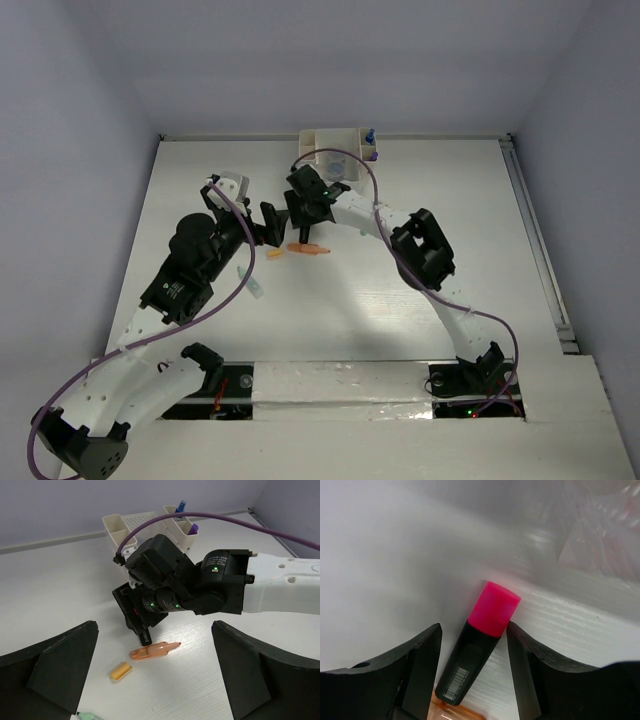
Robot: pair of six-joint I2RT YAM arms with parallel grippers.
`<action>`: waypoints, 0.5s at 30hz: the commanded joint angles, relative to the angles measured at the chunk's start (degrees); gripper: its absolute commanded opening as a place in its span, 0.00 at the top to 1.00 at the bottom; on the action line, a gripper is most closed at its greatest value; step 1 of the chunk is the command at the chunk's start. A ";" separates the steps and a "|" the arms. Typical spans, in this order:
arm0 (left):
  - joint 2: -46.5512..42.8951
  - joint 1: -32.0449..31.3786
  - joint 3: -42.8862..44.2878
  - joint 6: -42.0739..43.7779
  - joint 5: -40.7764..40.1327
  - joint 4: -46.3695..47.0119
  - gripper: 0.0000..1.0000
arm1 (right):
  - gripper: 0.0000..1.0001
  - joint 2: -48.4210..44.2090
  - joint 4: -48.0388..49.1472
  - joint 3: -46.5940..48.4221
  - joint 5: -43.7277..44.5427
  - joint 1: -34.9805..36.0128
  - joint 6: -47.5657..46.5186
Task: Sort the stationery into containers
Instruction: Pick up the pen from the center of the board.
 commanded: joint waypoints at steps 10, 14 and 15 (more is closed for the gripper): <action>-0.64 -0.33 1.65 -0.85 -2.39 1.32 0.01 | 0.68 7.22 -5.50 10.77 5.87 0.28 -4.54; -0.46 -0.33 1.56 -0.94 -2.48 1.32 0.02 | 0.86 7.40 -2.26 10.69 5.52 0.28 -3.75; -0.37 -0.33 1.39 -0.94 -2.57 1.32 0.02 | 0.88 6.87 0.10 10.60 5.43 0.28 -3.31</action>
